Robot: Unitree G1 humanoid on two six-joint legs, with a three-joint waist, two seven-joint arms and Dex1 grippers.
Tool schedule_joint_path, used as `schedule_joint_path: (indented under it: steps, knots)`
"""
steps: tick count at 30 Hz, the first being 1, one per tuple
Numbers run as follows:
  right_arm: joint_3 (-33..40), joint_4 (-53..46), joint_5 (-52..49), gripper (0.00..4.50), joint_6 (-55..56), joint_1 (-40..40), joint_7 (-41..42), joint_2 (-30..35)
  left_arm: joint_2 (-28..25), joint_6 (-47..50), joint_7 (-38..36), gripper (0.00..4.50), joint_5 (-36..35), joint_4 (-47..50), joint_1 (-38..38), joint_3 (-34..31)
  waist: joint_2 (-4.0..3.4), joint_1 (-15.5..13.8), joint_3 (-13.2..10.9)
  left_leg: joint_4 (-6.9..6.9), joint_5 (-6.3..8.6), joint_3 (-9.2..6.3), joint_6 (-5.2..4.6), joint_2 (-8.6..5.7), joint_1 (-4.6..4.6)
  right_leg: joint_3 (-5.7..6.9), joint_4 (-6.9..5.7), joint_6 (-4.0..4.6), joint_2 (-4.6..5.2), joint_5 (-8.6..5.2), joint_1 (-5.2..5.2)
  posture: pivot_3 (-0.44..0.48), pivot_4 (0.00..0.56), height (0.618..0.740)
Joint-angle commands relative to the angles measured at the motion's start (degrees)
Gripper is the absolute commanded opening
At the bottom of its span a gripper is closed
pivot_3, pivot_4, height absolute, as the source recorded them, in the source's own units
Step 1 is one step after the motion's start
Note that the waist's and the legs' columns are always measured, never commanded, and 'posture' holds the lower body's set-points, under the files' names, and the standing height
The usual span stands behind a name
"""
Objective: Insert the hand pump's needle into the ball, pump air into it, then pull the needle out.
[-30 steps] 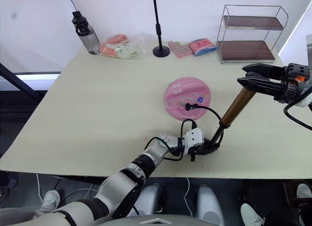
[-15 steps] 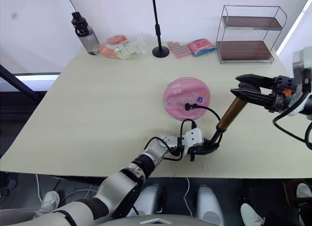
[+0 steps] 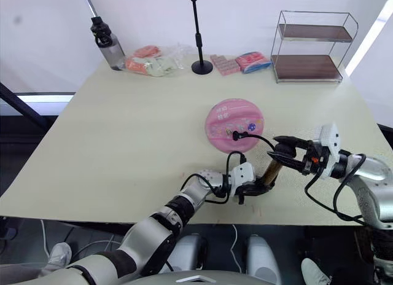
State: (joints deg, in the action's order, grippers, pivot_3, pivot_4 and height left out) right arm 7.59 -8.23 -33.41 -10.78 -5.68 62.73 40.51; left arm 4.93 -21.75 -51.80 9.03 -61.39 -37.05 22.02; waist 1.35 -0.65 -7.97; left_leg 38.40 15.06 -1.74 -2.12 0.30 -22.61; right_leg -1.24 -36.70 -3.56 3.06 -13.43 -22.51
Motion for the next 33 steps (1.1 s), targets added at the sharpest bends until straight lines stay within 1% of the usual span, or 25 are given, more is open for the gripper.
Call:
schedule_joint_path:
  steps: [1,6,11,14,15,20,27,33]
  knots:
    - [-1.2,2.3,3.7,1.75,-0.4,2.4,-0.2,0.8,-1.1,1.6,-0.7,1.08,2.4,-3.1,2.0,1.4,0.07,0.0,0.0,0.0,0.0,-0.02,0.0,0.0,0.0,0.02,0.0,0.0,0.0,0.0,0.0,0.0,0.15,0.74]
    - [2.1,-1.9,-0.3,1.75,-4.2,0.1,-1.3,3.4,-1.2,1.6,-0.8,1.08,2.5,-3.1,1.9,1.6,0.06,0.0,0.0,0.0,0.0,-0.04,0.0,0.01,0.01,0.03,0.0,0.04,0.0,-0.02,0.01,0.0,0.15,0.74]
    - [8.1,-7.3,-8.3,1.75,-12.6,-3.9,-1.8,8.8,-1.3,1.5,-0.9,1.08,2.6,-3.3,1.8,1.6,-0.18,-0.2,-0.2,0.01,0.0,-0.04,0.0,0.02,-0.13,0.02,0.01,0.11,0.11,-0.06,-0.07,0.0,0.15,0.74]
    - [12.6,-8.3,-15.2,1.75,-19.1,-7.6,-2.6,12.0,-1.3,1.4,-1.0,1.08,2.6,-3.4,1.8,1.6,-0.28,-0.2,-0.2,-0.01,0.0,-0.04,0.0,0.01,-0.2,0.03,0.05,0.09,0.13,-0.05,-0.1,0.0,0.15,0.74]
    - [14.2,-8.3,-17.7,1.75,-21.8,-9.2,-2.8,13.5,-1.3,1.4,-1.0,1.08,2.6,-3.4,1.8,1.6,-0.44,-0.2,-0.4,-0.01,0.0,-0.04,0.0,0.02,-0.21,0.03,0.05,0.08,0.13,-0.05,-0.12,0.0,0.15,0.74]
    - [18.1,-7.3,-23.7,1.75,-29.6,-15.1,-3.7,18.5,-1.3,1.3,-1.1,1.08,2.6,-3.6,1.6,1.6,-0.45,-0.2,-0.5,-0.02,0.0,-0.05,0.0,0.02,-0.24,0.06,0.05,0.12,0.18,-0.06,-0.14,0.0,0.15,0.74]
    - [19.7,-5.5,-27.3,1.75,-35.0,-22.5,-4.9,22.4,-1.2,1.2,-1.1,1.08,2.7,-3.7,1.6,1.7,-0.48,-0.2,-0.5,-0.01,0.0,0.03,0.0,0.03,-0.25,0.01,0.05,0.13,0.21,-0.07,-0.18,0.0,0.15,0.74]
    - [19.6,-5.7,-26.0,1.75,-35.8,-23.2,-4.6,22.6,-1.1,1.2,-1.1,1.08,2.7,-3.7,1.6,1.7,-0.62,-0.2,-0.7,-0.02,0.0,0.08,0.0,-0.01,-0.38,0.03,0.05,-0.01,0.33,0.0,-0.29,0.0,0.15,0.74]
